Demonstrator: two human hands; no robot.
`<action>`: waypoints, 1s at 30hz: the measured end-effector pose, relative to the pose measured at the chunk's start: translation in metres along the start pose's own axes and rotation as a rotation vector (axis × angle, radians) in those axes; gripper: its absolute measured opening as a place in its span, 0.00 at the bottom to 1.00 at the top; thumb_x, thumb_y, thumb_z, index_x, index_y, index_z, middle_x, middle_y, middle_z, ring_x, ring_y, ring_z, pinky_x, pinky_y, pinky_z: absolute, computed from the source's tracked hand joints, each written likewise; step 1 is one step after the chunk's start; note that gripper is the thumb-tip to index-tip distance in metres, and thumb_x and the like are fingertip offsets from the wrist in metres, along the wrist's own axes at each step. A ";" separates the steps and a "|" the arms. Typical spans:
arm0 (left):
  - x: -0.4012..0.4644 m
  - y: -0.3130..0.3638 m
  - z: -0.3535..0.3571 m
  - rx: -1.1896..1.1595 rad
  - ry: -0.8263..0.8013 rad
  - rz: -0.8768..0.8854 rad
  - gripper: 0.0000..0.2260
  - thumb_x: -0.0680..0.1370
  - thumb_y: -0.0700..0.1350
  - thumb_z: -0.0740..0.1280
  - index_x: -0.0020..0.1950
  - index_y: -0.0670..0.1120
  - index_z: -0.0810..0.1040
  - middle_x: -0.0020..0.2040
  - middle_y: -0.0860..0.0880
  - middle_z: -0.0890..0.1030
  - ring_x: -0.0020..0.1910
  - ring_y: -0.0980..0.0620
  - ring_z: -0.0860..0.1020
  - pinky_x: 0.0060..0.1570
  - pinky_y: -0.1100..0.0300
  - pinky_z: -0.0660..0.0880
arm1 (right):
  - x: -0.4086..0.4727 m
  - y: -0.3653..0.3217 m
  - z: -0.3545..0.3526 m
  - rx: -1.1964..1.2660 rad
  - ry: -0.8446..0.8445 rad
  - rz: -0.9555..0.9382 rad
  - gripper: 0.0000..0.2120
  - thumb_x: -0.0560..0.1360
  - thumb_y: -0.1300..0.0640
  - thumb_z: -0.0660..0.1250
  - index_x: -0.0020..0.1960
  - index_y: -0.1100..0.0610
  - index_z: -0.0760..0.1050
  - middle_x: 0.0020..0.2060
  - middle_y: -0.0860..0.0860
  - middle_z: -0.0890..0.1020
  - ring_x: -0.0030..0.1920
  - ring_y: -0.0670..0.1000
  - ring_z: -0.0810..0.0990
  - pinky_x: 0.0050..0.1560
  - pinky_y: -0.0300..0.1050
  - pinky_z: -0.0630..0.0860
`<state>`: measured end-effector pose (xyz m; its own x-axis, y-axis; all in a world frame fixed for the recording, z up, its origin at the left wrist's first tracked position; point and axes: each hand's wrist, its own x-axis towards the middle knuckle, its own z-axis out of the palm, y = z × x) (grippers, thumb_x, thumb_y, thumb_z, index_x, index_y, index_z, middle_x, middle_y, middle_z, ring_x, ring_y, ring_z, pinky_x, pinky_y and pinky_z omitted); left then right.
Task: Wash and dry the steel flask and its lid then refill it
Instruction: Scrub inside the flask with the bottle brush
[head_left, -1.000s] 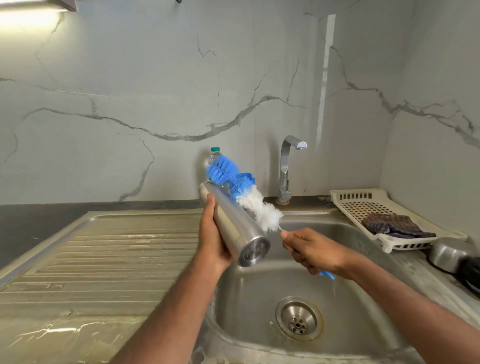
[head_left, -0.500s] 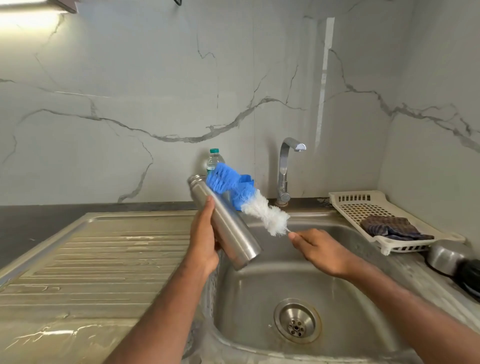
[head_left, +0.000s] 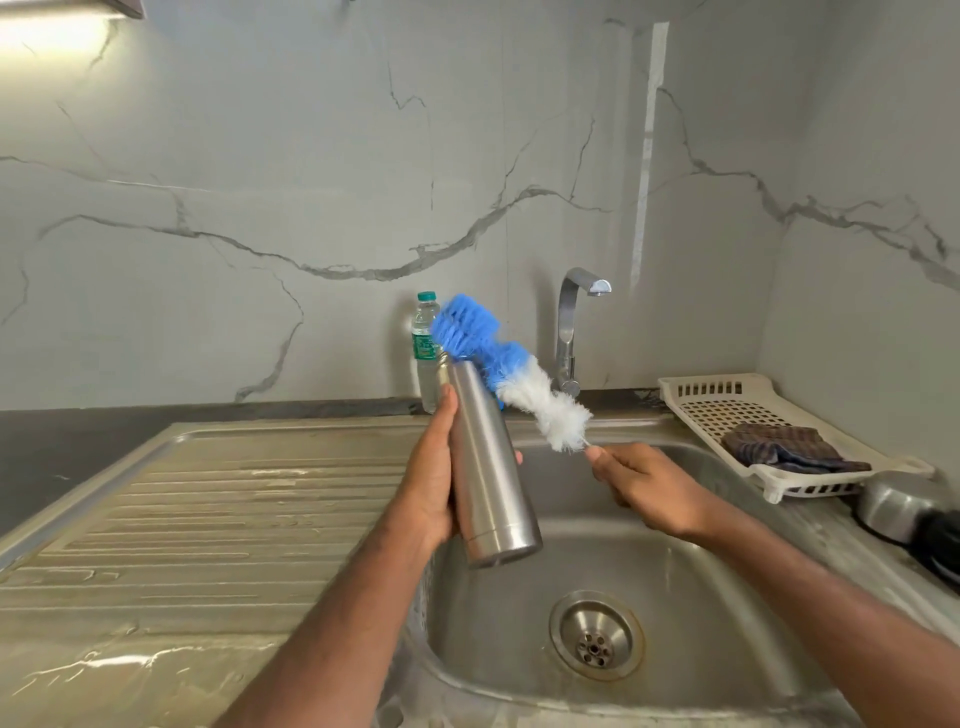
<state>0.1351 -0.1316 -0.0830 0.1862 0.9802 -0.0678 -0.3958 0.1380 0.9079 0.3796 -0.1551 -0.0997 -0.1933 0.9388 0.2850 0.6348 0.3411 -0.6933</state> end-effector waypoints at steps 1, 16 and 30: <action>0.002 -0.001 -0.002 0.000 0.022 -0.001 0.31 0.75 0.70 0.65 0.62 0.45 0.80 0.48 0.40 0.85 0.43 0.41 0.84 0.45 0.48 0.82 | -0.001 0.000 -0.001 0.028 -0.043 -0.008 0.22 0.85 0.45 0.57 0.34 0.53 0.65 0.25 0.44 0.66 0.27 0.45 0.63 0.28 0.36 0.62; 0.011 0.013 -0.025 -0.394 0.299 0.108 0.26 0.74 0.64 0.71 0.62 0.46 0.77 0.49 0.40 0.86 0.46 0.38 0.85 0.50 0.39 0.81 | -0.002 0.007 -0.002 -0.044 -0.171 0.033 0.23 0.85 0.44 0.56 0.35 0.54 0.71 0.26 0.45 0.69 0.28 0.47 0.65 0.32 0.40 0.64; 0.023 0.024 -0.048 -0.699 0.488 0.243 0.32 0.75 0.54 0.75 0.73 0.43 0.68 0.63 0.42 0.77 0.63 0.45 0.77 0.65 0.43 0.75 | -0.012 0.007 -0.007 0.102 -0.136 0.171 0.17 0.85 0.45 0.56 0.49 0.55 0.76 0.30 0.46 0.68 0.29 0.46 0.63 0.26 0.41 0.62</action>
<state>0.0862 -0.0987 -0.0825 -0.3158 0.9229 -0.2203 -0.8633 -0.1831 0.4703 0.3915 -0.1644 -0.1040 -0.1932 0.9786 0.0704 0.5896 0.1732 -0.7889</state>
